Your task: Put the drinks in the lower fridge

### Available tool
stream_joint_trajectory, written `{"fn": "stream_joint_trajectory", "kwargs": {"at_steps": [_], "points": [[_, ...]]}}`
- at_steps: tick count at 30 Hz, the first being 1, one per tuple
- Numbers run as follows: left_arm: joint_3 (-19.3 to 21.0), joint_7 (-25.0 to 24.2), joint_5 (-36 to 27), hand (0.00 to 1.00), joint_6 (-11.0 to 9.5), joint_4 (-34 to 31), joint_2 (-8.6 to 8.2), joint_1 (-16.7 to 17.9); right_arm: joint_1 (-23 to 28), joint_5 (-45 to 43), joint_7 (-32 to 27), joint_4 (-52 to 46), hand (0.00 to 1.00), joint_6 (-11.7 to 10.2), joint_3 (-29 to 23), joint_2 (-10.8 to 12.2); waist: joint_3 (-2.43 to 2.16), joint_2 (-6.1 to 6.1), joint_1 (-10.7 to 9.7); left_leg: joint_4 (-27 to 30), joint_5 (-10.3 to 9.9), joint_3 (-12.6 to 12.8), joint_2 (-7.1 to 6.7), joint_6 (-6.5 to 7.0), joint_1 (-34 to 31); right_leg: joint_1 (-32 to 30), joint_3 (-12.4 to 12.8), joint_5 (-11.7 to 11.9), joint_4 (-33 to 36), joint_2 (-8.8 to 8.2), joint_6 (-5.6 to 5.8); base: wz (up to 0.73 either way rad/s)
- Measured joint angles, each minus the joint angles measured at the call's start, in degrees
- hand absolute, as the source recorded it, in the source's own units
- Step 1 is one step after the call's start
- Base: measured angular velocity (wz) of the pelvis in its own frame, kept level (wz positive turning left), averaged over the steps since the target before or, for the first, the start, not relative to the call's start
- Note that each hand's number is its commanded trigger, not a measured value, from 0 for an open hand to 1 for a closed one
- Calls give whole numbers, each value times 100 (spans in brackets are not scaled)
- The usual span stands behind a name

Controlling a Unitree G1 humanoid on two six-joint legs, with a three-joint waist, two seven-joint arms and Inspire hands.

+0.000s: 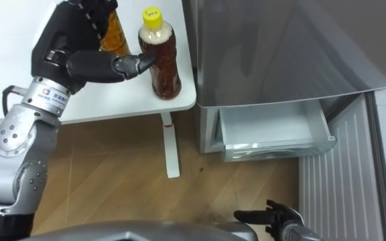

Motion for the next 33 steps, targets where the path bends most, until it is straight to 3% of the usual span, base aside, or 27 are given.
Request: {"fn": "stream_joint_trajectory", "kwargs": {"at_steps": [11,25,33], "points": [[-82,-3,-8,0,31,445,4,7,-8,-3,-44,-21,0,-1,-13,2,-1,8,-98,-2,0,-5,-1,0,-7,17,-4,0,0,0,0,0],[-74,-3,-9,0,33,490,0,4,7,-5,-51,-68,0,5,-16,1,5,19,-135,-7,0,-7,-1,0,1,4,-9,0,-2,0,0,0],[-9,-1,-10,0,267,614,-8,1,71,-16,-52,-266,0,204,-33,1,5,23,-134,-7,-1,-7,-1,0,-4,-5,-9,0,-2,1,0,0]]}}
